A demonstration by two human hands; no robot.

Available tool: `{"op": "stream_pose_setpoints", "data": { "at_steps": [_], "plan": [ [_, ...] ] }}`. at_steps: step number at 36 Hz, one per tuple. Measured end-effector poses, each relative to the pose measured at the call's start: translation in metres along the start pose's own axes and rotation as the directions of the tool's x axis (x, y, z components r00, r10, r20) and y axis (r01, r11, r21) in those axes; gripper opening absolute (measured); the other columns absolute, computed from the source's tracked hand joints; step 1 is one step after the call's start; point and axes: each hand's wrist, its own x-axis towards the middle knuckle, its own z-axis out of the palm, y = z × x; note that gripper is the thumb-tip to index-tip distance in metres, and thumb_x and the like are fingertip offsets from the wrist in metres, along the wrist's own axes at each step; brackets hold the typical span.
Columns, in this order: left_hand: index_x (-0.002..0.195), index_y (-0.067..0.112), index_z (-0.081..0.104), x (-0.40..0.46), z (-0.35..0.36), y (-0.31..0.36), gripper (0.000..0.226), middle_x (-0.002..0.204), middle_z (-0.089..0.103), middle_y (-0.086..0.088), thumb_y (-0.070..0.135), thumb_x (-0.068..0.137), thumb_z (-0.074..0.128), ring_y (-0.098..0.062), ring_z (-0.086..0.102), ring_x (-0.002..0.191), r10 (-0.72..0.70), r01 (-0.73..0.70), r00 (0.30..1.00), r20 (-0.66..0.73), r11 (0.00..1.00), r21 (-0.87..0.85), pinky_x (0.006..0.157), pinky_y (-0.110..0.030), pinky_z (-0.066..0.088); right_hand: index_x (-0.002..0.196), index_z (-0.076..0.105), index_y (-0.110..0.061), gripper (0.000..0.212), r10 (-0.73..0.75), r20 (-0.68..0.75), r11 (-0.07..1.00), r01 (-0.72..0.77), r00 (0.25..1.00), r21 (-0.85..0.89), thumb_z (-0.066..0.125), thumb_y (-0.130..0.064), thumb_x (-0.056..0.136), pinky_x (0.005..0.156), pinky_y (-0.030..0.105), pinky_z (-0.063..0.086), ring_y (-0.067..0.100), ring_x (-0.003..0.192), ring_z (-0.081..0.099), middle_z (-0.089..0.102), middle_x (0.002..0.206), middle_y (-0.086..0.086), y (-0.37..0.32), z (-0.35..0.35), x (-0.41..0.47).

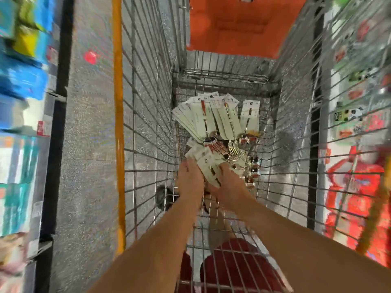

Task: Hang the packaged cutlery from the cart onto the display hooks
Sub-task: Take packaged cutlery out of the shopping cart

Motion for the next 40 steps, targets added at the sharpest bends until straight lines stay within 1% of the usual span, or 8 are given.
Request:
{"op": "stream_pose_setpoints", "data": {
  "at_steps": [5,9,14,19,25,29,34,40],
  "plan": [
    [0.093,0.018,0.065,-0.026,-0.003,0.037,0.053,0.092,0.063,0.001,0.06,0.098,0.033,-0.029,0.063,0.096,0.097,-0.127,0.98,0.176,0.978,0.168,0.094,-0.048,0.05,0.107,0.042,-0.026,0.044,0.0,-0.014,0.978,0.003,1.0,0.206,0.074,-0.043,0.083,0.058,0.015,0.039,-0.004,0.073,0.055,0.054,0.085,-0.021,-0.015,-0.031,-0.009],
    [0.13,0.027,0.056,-0.049,-0.005,0.061,0.044,0.135,0.052,0.009,0.056,0.1,0.041,-0.012,0.048,0.122,0.02,-0.09,0.919,0.393,0.983,0.16,0.115,-0.048,0.035,0.113,0.055,-0.016,0.048,0.034,0.037,0.925,-0.046,0.999,0.378,0.079,-0.04,0.079,0.07,0.033,0.058,0.005,0.077,0.065,0.067,0.097,-0.006,-0.035,-0.061,-0.013],
    [0.11,0.019,0.062,-0.074,-0.017,0.095,0.028,0.124,0.064,-0.014,0.037,0.104,0.042,-0.029,0.062,0.115,-0.073,0.071,0.834,0.547,0.997,0.025,0.101,-0.05,0.05,0.103,0.057,-0.021,0.042,-0.078,-0.064,0.966,0.091,0.995,0.241,0.078,-0.047,0.076,0.065,0.03,0.055,0.012,0.081,0.066,0.066,0.093,-0.005,-0.067,-0.113,-0.035],
    [0.093,0.0,0.064,-0.1,-0.036,0.128,0.044,0.08,0.066,-0.02,0.029,0.108,0.035,-0.025,0.067,0.067,0.068,-0.078,0.832,0.55,0.997,-0.004,0.069,-0.037,0.06,0.091,0.064,-0.014,0.054,-0.223,-0.158,0.943,0.254,0.962,0.215,0.079,-0.06,0.066,0.066,0.038,0.053,0.025,0.073,0.064,0.069,0.086,0.009,-0.094,-0.152,-0.062],
    [0.11,0.009,0.074,-0.125,-0.063,0.153,0.046,0.103,0.074,-0.019,0.048,0.095,0.055,-0.034,0.071,0.088,0.182,-0.183,0.853,0.489,0.982,-0.047,0.075,-0.043,0.058,0.093,0.071,0.0,0.043,-0.208,-0.246,0.872,0.293,0.947,0.392,0.071,-0.042,0.086,0.065,0.03,0.05,0.021,0.077,0.065,0.072,0.088,0.013,-0.136,-0.184,-0.092],
    [0.106,0.009,0.073,-0.147,-0.102,0.161,0.034,0.081,0.074,-0.008,0.039,0.092,0.068,-0.012,0.066,0.05,0.298,-0.298,0.838,0.457,0.952,-0.074,0.044,-0.017,0.044,0.084,0.065,-0.012,0.024,-0.205,-0.26,0.807,0.314,0.944,0.501,0.069,-0.035,0.09,0.057,0.023,0.044,0.013,0.062,0.055,0.058,0.07,0.0,-0.167,-0.183,-0.124],
    [0.103,0.025,0.074,-0.173,-0.148,0.155,0.025,0.096,0.078,-0.001,0.045,0.088,0.07,-0.031,0.071,0.103,0.423,-0.397,0.792,0.439,0.904,-0.155,0.093,-0.042,0.052,0.095,0.07,-0.009,0.034,-0.285,-0.271,0.778,0.387,0.919,0.495,0.076,-0.041,0.084,0.045,0.021,0.038,0.011,0.053,0.049,0.059,0.068,0.0,-0.205,-0.164,-0.166],
    [0.115,0.018,0.068,-0.203,-0.214,0.156,0.033,0.102,0.076,-0.004,0.041,0.102,0.05,-0.015,0.072,0.08,0.473,-0.401,0.774,0.421,0.88,-0.252,0.059,-0.027,0.059,0.104,0.065,-0.005,0.027,-0.336,-0.173,0.677,0.365,0.926,0.639,0.072,-0.026,0.089,0.062,0.033,0.053,0.026,0.075,0.064,0.069,0.095,0.017,-0.243,-0.147,-0.204]
  ]
}}
